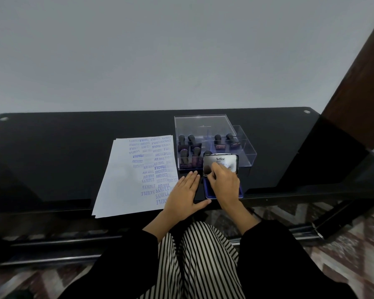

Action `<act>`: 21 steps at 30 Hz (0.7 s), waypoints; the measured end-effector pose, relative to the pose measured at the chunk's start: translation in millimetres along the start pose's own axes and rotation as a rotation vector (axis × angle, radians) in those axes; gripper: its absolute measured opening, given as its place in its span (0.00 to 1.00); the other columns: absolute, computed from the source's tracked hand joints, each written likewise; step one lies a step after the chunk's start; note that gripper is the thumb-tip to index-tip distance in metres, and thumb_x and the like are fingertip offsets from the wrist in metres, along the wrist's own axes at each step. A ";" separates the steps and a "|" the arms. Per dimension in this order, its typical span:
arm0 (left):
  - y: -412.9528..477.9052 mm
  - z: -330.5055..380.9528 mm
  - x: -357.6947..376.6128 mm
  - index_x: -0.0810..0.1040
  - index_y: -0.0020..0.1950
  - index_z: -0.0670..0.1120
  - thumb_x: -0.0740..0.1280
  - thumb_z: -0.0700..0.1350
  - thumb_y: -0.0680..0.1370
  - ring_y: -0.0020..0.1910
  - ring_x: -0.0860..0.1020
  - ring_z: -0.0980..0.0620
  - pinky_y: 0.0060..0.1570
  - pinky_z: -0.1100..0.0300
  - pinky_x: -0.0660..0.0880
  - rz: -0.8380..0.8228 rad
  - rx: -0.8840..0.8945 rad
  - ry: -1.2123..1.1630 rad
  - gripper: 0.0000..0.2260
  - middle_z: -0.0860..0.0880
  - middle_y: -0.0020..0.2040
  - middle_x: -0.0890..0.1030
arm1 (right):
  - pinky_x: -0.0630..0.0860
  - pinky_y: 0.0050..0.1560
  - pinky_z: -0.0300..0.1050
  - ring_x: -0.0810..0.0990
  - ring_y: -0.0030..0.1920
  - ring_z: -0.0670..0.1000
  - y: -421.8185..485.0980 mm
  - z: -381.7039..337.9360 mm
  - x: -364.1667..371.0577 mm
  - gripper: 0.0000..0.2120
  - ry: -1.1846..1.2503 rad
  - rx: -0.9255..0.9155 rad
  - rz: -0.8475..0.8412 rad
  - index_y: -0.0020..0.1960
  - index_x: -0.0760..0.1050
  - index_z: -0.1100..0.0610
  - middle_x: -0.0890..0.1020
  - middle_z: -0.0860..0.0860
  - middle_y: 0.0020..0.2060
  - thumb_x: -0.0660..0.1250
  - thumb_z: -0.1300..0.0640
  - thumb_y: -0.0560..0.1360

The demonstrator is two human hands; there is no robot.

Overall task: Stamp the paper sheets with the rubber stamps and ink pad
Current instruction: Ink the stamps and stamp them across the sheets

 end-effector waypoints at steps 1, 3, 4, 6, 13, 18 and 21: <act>0.1 -0.1 -0.1 0.48 0.77 0.43 0.37 0.72 0.64 0.77 0.45 0.54 0.71 0.63 0.37 0.003 0.000 0.001 0.48 0.48 0.78 0.48 | 0.55 0.21 0.32 0.69 0.18 0.49 -0.7 0.4 -0.6 0.19 0.001 -0.004 0.009 0.28 0.68 0.59 0.72 0.50 0.21 0.79 0.69 0.54; 0.4 0.0 0.0 0.48 0.77 0.43 0.37 0.72 0.65 0.77 0.45 0.54 0.71 0.63 0.37 0.006 -0.003 0.008 0.48 0.48 0.78 0.48 | 0.55 0.21 0.33 0.69 0.18 0.49 -2.3 1.4 -0.4 0.19 -0.003 -0.006 0.023 0.29 0.68 0.59 0.72 0.50 0.21 0.79 0.69 0.54; 0.5 0.0 0.0 0.48 0.77 0.43 0.39 0.72 0.66 0.77 0.45 0.54 0.71 0.63 0.37 0.004 -0.005 0.010 0.47 0.48 0.78 0.48 | 0.54 0.21 0.33 0.68 0.18 0.49 -3.0 1.7 -0.2 0.19 -0.008 -0.008 0.028 0.29 0.67 0.59 0.72 0.50 0.21 0.79 0.68 0.54; 0.4 0.1 -0.4 0.48 0.77 0.43 0.44 0.72 0.70 0.77 0.45 0.54 0.71 0.62 0.37 -0.006 -0.007 0.017 0.44 0.48 0.78 0.48 | 0.54 0.22 0.34 0.64 0.19 0.48 -4.6 2.3 0.4 0.19 -0.014 -0.009 0.038 0.29 0.67 0.59 0.72 0.50 0.21 0.78 0.68 0.55; -0.1 1.5 -2.1 0.48 0.77 0.43 0.54 0.66 0.76 0.77 0.45 0.54 0.73 0.61 0.39 -0.008 -0.010 0.003 0.38 0.48 0.78 0.48 | 0.57 0.20 0.34 0.68 0.19 0.48 -12.2 5.1 1.0 0.18 -0.027 -0.021 0.054 0.30 0.68 0.59 0.72 0.50 0.22 0.78 0.69 0.57; -0.5 2.0 -2.4 0.48 0.77 0.43 0.55 0.64 0.77 0.77 0.45 0.54 0.73 0.61 0.39 -0.009 -0.015 -0.006 0.37 0.48 0.78 0.48 | 0.60 0.19 0.35 0.67 0.21 0.48 -19.1 5.5 -0.8 0.17 -0.021 -0.027 0.080 0.30 0.68 0.59 0.71 0.50 0.23 0.77 0.69 0.58; -0.9 2.3 -2.5 0.48 0.77 0.43 0.55 0.64 0.77 0.77 0.45 0.54 0.73 0.61 0.39 -0.011 -0.017 -0.005 0.37 0.48 0.78 0.48 | 0.60 0.19 0.35 0.67 0.20 0.48 -19.9 5.1 -1.9 0.17 -0.025 -0.017 0.066 0.30 0.68 0.59 0.72 0.50 0.23 0.77 0.68 0.58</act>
Point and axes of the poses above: each hand's wrist, its own y-axis towards the middle knuckle, its own x-axis out of the palm, z = x × y, the point moved 2 cm from there along y, towards the middle knuckle
